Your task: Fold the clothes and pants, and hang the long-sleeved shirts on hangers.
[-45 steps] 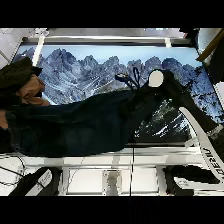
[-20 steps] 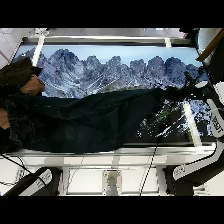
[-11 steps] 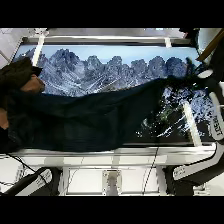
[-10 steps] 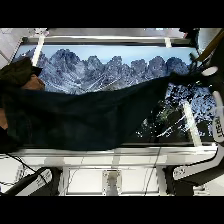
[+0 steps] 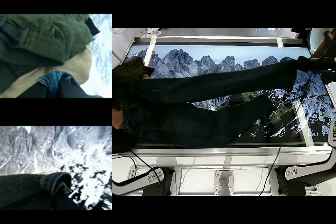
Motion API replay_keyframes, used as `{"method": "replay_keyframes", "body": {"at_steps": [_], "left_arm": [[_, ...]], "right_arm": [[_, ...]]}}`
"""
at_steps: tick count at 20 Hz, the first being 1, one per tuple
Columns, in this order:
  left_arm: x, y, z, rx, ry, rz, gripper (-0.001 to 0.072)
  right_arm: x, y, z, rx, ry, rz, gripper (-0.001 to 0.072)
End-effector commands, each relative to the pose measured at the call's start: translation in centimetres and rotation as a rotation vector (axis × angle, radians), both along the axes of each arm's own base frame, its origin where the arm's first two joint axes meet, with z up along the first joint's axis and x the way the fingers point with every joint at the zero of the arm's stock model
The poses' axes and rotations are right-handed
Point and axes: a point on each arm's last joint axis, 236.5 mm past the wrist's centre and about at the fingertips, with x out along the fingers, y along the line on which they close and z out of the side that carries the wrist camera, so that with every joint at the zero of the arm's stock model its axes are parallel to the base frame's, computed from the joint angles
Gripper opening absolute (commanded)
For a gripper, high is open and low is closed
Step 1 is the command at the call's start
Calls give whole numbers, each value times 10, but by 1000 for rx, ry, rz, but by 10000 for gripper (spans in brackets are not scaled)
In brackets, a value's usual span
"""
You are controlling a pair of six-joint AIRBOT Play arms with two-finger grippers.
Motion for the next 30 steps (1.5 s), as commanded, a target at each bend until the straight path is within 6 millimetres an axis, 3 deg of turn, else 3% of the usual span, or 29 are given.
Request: {"method": "replay_keyframes", "body": {"at_steps": [1,4,6,7,8,11,14,17,19,21,23,26,30], "left_arm": [[35,6,-22,-57,-105,29,45],[56,9,-33,-85,-175,34,46],[58,8,-46,-100,-155,36,61],[55,8,-48,-106,-144,41,365],[52,7,-43,-96,-136,37,709],[13,15,-6,29,-33,-8,713],[-77,30,30,148,192,2,708],[-188,47,25,149,408,155,707],[-236,43,7,103,450,220,706],[-261,28,-18,17,473,242,706],[-274,4,-47,-86,549,191,706],[-273,-23,-82,-208,595,121,706],[-276,-46,-117,-319,633,83,706]], "right_arm": [[37,19,-48,49,16,-51,30],[69,29,-76,78,-22,-125,31],[71,34,-85,99,-9,-140,73],[68,36,-84,104,5,-131,343],[61,35,-81,108,35,-113,539],[5,15,-70,76,239,-16,532],[-75,-8,-53,49,423,92,482],[-138,-13,-58,71,473,116,482],[-173,1,-90,167,476,84,483],[-193,30,-127,323,451,53,483],[-203,63,-154,473,449,61,483],[-215,90,-180,577,491,80,483],[-216,116,-202,537,537,141,482]]}}
